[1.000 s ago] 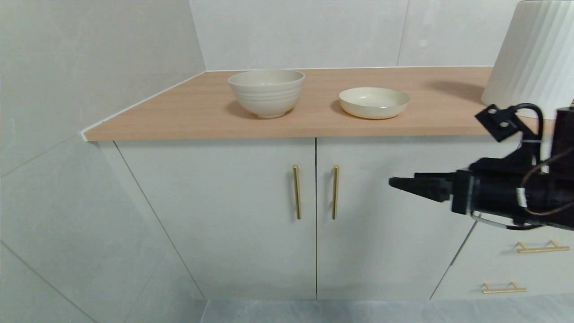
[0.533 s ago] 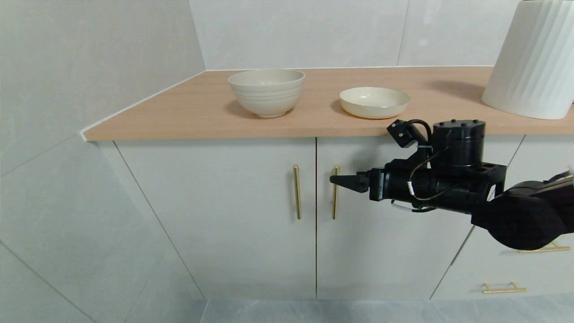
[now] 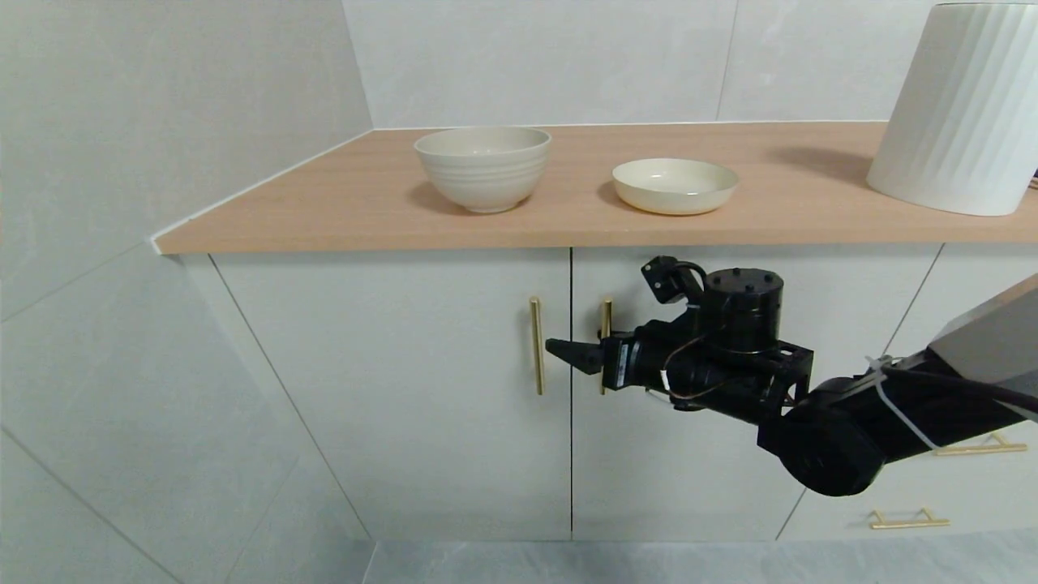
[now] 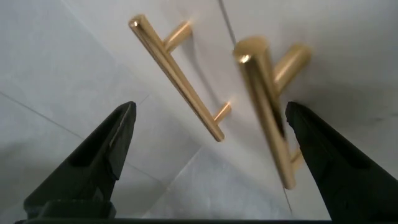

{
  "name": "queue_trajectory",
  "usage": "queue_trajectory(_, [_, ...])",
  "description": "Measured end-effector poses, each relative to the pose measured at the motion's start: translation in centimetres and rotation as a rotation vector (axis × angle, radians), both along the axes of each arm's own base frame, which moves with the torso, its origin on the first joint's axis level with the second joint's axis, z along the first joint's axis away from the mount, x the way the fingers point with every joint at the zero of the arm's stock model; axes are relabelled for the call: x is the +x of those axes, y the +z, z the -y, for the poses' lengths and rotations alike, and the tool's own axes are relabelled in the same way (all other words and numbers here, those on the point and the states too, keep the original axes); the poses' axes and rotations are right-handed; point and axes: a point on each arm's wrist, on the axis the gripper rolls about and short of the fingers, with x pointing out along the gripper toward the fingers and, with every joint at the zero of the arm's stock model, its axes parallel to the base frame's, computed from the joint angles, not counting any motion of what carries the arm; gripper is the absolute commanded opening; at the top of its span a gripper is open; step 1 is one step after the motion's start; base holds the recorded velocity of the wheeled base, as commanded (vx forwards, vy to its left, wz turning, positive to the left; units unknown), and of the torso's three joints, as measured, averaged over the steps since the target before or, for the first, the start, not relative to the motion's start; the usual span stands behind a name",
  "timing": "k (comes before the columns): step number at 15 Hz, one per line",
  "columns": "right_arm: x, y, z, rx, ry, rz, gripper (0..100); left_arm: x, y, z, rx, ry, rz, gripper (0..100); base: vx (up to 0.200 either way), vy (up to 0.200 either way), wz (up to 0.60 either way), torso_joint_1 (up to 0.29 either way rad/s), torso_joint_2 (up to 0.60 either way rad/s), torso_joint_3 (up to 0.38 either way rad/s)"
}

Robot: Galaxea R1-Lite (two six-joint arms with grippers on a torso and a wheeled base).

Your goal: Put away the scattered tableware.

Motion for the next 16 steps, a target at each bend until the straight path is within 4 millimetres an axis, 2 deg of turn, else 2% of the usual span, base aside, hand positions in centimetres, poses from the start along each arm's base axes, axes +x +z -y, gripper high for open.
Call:
queue_trajectory(3, [-0.3, -0.9, -0.8, -0.012, 0.008, -0.017, 100, 0.0, 0.0, 0.0, 0.0, 0.0, 0.0, 100, 0.0, 0.0, 0.0, 0.0, 0.0, 0.0])
queue_trajectory(6, [-1.2, -0.9, -0.8, -0.004, 0.022, -0.043, 100, 0.0, 0.0, 0.0, 0.0, -0.001, 0.0, 100, 0.0, 0.0, 0.0, 0.0, 0.0, 0.0])
queue_trajectory(12, [-3.9, -0.1, -0.6, 0.006, 0.11, -0.069, 100, 0.0, 0.0, 0.0, 0.0, 0.0, 0.0, 100, 0.0, 0.0, 0.0, 0.0, 0.0, 0.0])
queue_trajectory(16, [-6.3, 0.0, 0.3, -0.002, 0.194, -0.103, 100, 0.0, 0.0, 0.0, 0.0, 0.0, 0.0, 100, 0.0, 0.0, 0.0, 0.0, 0.0, 0.0])
